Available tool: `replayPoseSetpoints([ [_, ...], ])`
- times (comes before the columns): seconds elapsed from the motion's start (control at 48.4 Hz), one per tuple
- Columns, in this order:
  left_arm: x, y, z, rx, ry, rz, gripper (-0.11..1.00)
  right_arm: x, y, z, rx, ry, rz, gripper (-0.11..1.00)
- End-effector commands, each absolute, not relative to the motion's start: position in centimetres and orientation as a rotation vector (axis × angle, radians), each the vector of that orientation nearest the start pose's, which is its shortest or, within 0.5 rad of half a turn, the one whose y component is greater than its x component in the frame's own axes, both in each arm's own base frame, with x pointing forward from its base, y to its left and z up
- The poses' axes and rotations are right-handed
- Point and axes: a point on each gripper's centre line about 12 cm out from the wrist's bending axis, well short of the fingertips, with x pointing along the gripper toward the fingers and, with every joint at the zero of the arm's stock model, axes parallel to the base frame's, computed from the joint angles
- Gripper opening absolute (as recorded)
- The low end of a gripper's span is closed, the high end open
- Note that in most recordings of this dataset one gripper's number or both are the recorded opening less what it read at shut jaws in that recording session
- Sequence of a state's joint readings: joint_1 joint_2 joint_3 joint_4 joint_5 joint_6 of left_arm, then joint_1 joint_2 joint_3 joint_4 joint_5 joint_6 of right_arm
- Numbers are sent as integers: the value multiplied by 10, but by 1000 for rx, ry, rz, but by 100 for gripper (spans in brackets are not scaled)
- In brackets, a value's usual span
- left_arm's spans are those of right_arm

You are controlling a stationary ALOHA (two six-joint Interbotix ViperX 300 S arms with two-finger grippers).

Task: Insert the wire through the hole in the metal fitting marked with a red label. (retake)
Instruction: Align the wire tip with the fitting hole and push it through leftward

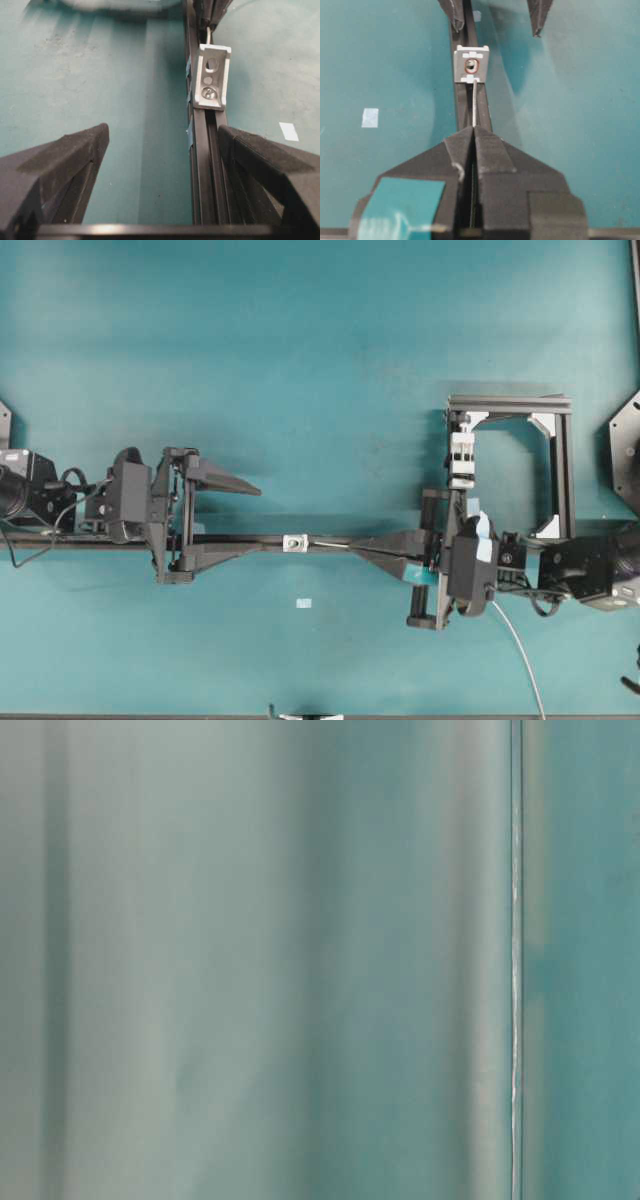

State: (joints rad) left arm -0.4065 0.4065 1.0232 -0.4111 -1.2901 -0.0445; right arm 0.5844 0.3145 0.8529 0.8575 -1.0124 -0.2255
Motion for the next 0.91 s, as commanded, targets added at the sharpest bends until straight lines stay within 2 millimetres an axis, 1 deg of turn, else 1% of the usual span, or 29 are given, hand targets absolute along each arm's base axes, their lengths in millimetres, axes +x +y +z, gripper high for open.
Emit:
replayPoseSetpoints([
  [0.0, 318, -89, 74, -114, 119, -8, 72, 340, 136, 96, 117, 226, -143, 3],
  [0.31, 318, -89, 74, -114, 119, -10, 72, 342, 137, 97, 114, 215, -141, 3],
  [0.661, 319, -91, 76, -116, 112, -16, 72, 348, 133, 92, 112, 219, -161, 3],
  [0.889, 321, -93, 76, -117, 108, -20, 72, 351, 129, 93, 110, 216, -173, 3],
])
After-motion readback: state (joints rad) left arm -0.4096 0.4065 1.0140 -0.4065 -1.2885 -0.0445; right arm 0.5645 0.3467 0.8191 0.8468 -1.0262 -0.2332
